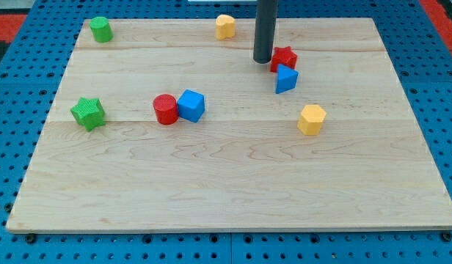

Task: Push the red star towards the top right side of the board

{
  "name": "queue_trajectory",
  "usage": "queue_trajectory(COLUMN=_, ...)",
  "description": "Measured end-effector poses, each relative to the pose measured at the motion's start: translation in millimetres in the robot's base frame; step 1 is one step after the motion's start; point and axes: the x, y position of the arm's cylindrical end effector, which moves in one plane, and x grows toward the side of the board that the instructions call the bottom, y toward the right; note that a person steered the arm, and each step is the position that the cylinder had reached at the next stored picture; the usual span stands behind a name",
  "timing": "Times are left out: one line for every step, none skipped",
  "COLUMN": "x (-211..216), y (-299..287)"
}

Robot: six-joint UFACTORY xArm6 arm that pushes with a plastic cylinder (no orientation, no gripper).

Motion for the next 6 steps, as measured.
queue_trajectory(x=20, y=20)
queue_trajectory(x=-15, y=39)
queue_trajectory(x=-38, y=54)
queue_trajectory(x=-26, y=53)
queue_trajectory(x=-5, y=39)
queue_trajectory(x=16, y=59)
